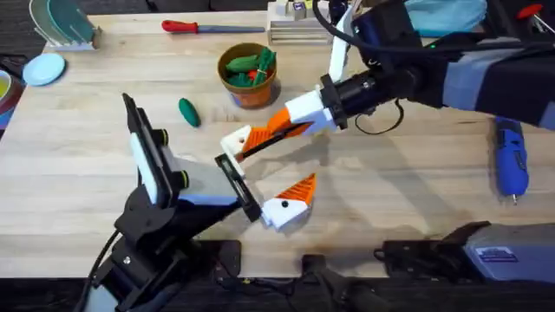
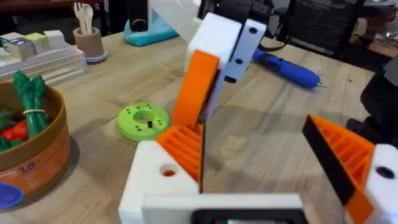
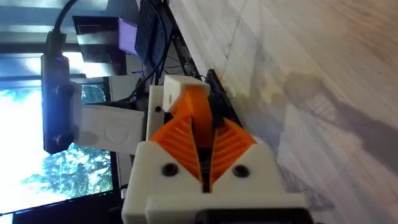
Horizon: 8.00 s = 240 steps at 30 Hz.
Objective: Pick up the gripper from the table and insert it into the empty holder that is missing its gripper. Then pick up a screw, insert it into the mounting hole, and use the screwdriver to tighten it. Finally, clean up the table by picking up the vegetable and placing it into the bucket.
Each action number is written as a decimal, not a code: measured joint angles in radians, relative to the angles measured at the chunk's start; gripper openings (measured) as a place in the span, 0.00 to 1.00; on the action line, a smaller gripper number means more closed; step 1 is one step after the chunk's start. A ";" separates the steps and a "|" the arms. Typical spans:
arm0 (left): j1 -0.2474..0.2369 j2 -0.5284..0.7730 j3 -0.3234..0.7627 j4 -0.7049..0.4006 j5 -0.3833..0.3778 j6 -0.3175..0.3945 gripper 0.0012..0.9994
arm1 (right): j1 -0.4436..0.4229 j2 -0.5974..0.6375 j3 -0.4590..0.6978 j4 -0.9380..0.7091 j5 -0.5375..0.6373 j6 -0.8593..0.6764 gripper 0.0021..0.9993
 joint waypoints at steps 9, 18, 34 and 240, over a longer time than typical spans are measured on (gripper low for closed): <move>0.000 0.000 0.000 0.000 -0.002 0.000 0.99 | 0.007 0.000 0.000 0.017 0.017 0.005 0.03; 0.006 0.000 0.000 -0.003 -0.039 -0.004 0.99 | 0.042 0.000 0.000 0.094 0.089 0.049 0.02; 0.001 0.000 0.000 0.000 -0.003 0.000 0.99 | 0.073 0.000 0.000 0.088 0.087 0.071 0.56; 0.001 0.003 0.000 -0.003 0.000 0.045 0.99 | 0.494 0.290 0.915 -0.857 0.929 -0.370 0.00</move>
